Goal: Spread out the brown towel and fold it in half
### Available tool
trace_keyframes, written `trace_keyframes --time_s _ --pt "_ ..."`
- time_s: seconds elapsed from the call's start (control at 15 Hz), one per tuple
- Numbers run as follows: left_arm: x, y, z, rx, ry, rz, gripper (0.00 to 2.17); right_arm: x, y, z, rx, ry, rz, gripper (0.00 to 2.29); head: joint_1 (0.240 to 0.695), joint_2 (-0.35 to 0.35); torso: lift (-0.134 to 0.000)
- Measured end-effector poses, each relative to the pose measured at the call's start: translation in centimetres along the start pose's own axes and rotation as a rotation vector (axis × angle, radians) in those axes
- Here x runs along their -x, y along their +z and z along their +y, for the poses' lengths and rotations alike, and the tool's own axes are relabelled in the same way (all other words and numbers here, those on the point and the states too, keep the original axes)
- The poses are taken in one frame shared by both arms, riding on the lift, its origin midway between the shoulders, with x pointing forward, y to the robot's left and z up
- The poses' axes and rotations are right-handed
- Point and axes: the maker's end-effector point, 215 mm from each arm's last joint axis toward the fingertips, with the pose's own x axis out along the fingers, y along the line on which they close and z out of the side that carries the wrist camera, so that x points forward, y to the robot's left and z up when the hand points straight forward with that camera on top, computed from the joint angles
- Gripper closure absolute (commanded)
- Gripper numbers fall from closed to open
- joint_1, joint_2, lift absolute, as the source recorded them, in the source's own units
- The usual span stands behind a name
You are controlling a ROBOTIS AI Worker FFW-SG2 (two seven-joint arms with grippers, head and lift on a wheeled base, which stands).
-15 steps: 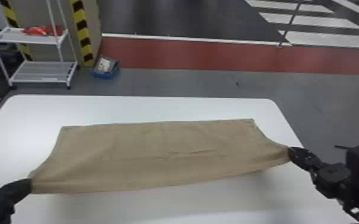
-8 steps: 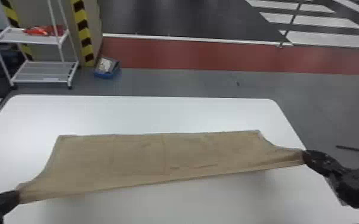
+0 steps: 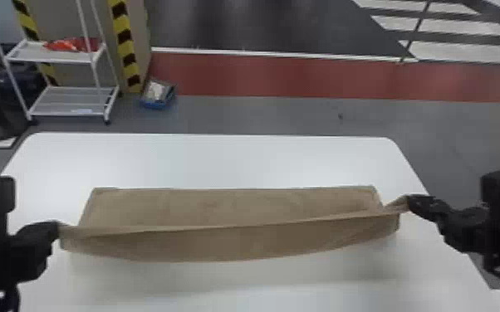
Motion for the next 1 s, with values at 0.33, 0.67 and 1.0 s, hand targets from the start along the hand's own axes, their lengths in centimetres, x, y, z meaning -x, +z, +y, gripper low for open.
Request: trace_keyframes --time_s 0.33,0.67,1.0 --pt "-5.6 2.1 -2.0 -0.063 0.05 0.04 1.38 -4.8 -0.1 -3.0 -0.039 -0.024 0.048 1.31 0.695 -0.128 -0.057" --pt "-10.0 5.0 -3.2 -0.088 0.052 0.013 1.19 -8.4 -0.3 -1.4 0.005 -0.019 0.093 1.25 0.695 -0.104 -0.057" --pt "-13.0 7.2 -3.2 -0.123 0.081 -0.053 0.05 -11.2 0.4 0.0 0.097 -0.055 0.068 0.0 0.695 -0.076 -0.057"
